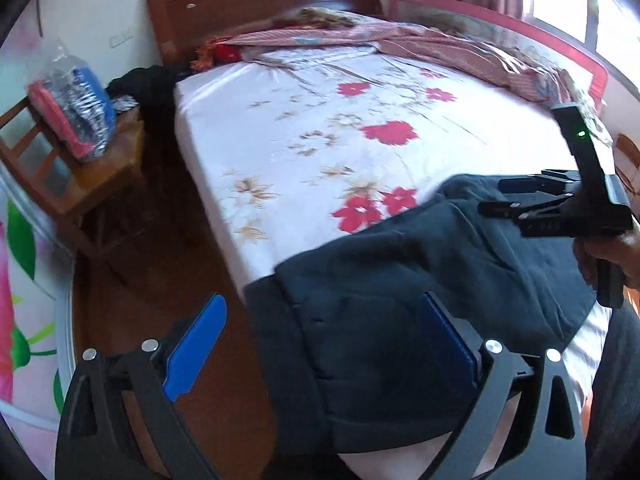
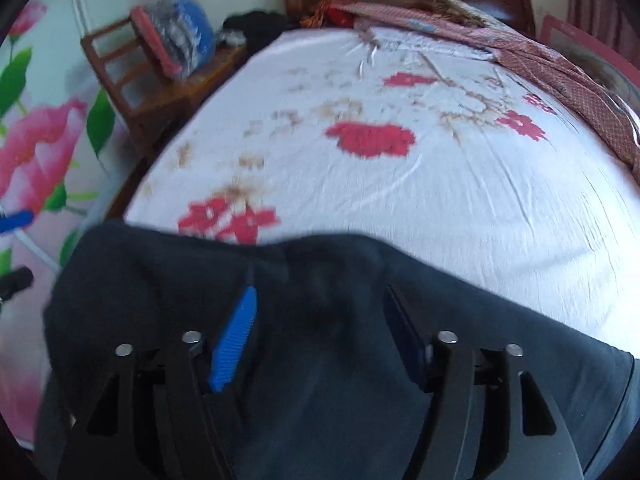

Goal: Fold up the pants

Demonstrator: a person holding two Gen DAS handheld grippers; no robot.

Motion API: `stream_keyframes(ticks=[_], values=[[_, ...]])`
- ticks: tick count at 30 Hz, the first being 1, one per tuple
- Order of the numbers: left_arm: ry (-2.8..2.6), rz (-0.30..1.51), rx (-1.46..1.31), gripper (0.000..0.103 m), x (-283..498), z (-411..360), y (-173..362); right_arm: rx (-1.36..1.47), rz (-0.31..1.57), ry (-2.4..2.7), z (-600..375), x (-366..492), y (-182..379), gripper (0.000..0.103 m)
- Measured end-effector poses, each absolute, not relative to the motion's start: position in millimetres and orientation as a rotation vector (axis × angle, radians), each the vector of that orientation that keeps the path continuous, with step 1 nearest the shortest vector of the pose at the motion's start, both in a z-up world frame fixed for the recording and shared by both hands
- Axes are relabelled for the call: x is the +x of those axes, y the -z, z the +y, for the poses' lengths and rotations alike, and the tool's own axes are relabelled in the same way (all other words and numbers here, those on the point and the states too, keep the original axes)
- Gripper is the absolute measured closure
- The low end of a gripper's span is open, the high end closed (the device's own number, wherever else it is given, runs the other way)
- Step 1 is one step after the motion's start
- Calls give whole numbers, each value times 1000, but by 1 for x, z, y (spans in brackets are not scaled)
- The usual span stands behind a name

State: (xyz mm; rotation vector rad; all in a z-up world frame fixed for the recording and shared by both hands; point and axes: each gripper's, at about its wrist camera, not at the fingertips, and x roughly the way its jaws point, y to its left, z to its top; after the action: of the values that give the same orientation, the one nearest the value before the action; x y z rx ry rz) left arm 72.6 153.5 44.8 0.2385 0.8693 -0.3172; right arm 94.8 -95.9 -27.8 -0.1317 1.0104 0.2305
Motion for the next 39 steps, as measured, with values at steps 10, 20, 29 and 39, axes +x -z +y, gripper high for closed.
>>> stream_keyframes(ticks=[10,20,29,39], values=[[295,1106,68,2,93,187,39,-20,968,-369,-132,-63,16,35],[269,1129,94,2,84,195,38,-68,1056,-461,-107,-75,41,32],[186,962,145,2,39,155,-36,580,824,-162,-278,-89,5,32],[590,1009,-13,2,-22,-12,-47,1136,470,477,-548,-212,65,32]])
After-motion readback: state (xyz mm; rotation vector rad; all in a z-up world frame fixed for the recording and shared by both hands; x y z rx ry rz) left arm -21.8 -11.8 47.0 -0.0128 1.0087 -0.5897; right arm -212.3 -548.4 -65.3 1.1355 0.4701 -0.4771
